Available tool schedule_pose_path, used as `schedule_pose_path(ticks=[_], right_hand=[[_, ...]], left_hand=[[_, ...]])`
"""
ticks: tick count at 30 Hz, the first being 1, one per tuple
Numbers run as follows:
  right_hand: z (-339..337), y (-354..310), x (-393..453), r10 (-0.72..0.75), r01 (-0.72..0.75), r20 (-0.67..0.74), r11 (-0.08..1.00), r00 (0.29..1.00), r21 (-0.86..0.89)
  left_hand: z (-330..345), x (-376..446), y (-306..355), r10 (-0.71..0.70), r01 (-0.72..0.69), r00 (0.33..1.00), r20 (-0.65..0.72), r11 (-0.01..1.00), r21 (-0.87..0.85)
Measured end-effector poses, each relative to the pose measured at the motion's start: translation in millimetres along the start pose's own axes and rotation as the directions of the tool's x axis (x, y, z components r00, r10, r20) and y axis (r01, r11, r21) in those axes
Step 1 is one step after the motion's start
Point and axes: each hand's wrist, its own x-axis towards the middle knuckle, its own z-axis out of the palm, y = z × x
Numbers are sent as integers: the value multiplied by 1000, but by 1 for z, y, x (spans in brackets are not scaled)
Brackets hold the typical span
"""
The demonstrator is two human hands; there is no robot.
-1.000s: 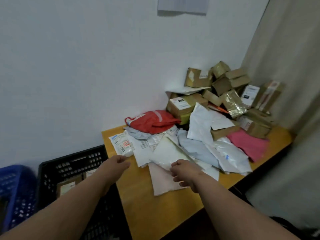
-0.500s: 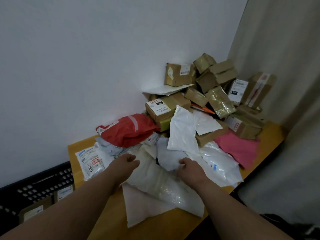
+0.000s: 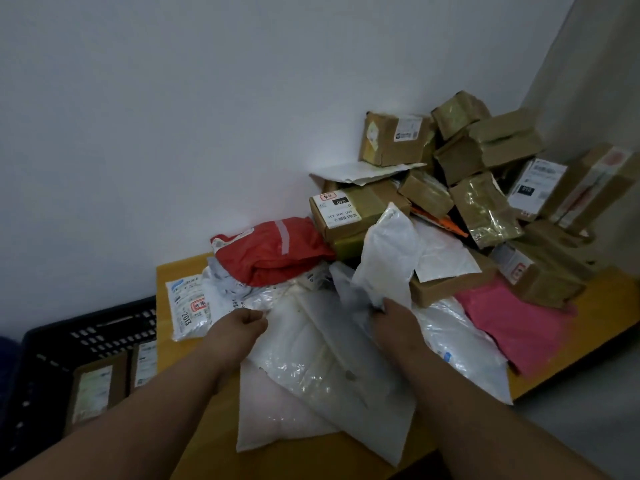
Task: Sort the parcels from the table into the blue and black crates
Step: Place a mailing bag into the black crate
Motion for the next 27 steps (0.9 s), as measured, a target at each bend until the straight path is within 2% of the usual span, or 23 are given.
schedule_pose_path(ticks=[2,3,5,7,9,11,13,16,20,27], right_hand=[[-29,-10,3,16,-21,16,941,1000,339],[-43,-14,2,11,-40,60,865,998,501],[-68,-17,-2,-46,-120,193,637,980,762],[-90,-16,-7,-122,-226,298,407,947,885],[-108,-17,-14,-167,-339,393,281,904,898],[-121,-17,-23,-208,-433,488,258,848,864],[-127,-18,-32,-261,-459,524,272,811,846],[-131,-18,-43,-311,-440,513,279,800,854],[-128,-20,-55,-346,-466,539,274,768,841],[-106,-17,-66,-365,-512,577,266,731,817]], left_hand=[[9,-12,3,-13,10,999,-36,996,-89],[15,-18,5,-13,6,999,-47,990,-141],[25,-30,12,-21,5,998,-62,970,-243],[33,-41,18,-32,9,997,-70,951,-310],[39,-50,24,-50,24,997,-63,929,-369],[42,-61,31,-75,47,996,-43,888,-457],[43,-70,36,-88,58,996,-26,827,-560],[39,-79,39,-70,60,998,11,751,-658],[33,-91,30,-4,26,999,34,725,-689],[10,-106,11,8,-81,995,-99,645,-760]])
